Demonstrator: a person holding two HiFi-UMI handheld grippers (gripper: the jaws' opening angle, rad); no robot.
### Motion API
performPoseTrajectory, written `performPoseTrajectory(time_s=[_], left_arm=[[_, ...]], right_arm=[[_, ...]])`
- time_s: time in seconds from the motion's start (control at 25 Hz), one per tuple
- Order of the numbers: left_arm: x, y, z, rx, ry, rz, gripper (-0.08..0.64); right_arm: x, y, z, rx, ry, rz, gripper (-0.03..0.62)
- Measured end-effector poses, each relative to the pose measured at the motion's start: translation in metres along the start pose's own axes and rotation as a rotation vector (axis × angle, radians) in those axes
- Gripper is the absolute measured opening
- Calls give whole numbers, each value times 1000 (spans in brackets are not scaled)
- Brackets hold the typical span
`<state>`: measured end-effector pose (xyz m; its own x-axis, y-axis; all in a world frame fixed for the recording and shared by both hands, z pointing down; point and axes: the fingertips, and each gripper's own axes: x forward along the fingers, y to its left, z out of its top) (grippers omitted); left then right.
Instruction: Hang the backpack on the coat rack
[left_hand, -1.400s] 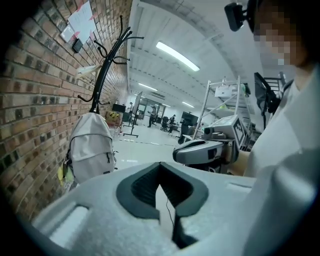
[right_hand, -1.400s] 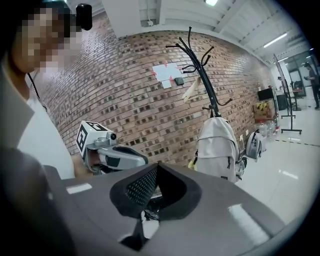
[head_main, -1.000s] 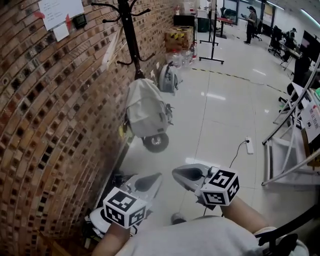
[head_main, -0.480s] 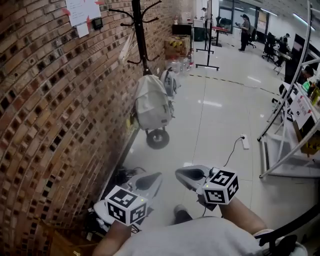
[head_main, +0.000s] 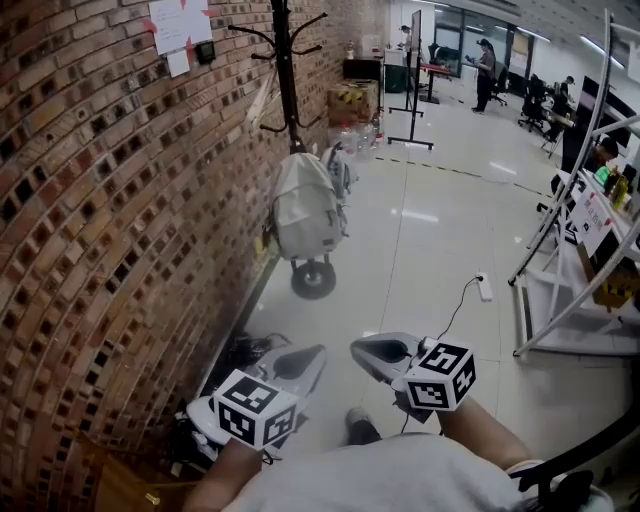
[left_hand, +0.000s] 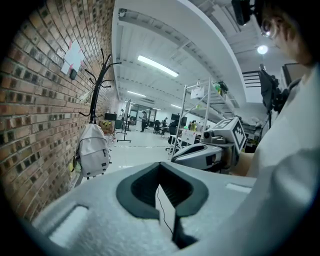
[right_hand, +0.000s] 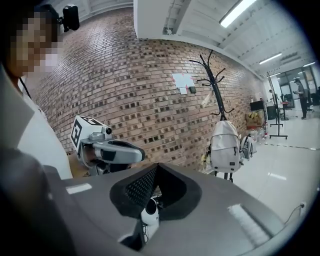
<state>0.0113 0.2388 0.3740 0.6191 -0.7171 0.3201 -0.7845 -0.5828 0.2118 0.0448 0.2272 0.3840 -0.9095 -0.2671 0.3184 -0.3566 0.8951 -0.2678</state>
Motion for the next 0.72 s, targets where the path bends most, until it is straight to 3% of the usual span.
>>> performPoseTrajectory(time_s=[0.16, 0.36, 0.72], left_arm=[[13, 12, 0, -13, 4, 3, 0], [-9, -11, -2, -12, 3, 9, 0], [0, -1, -5, -15, 12, -1, 0]], right_arm=[[6, -17, 2, 16, 2, 2, 0], [-8, 14, 1, 24, -11, 21, 0], [4, 5, -1, 30, -8, 27, 0]])
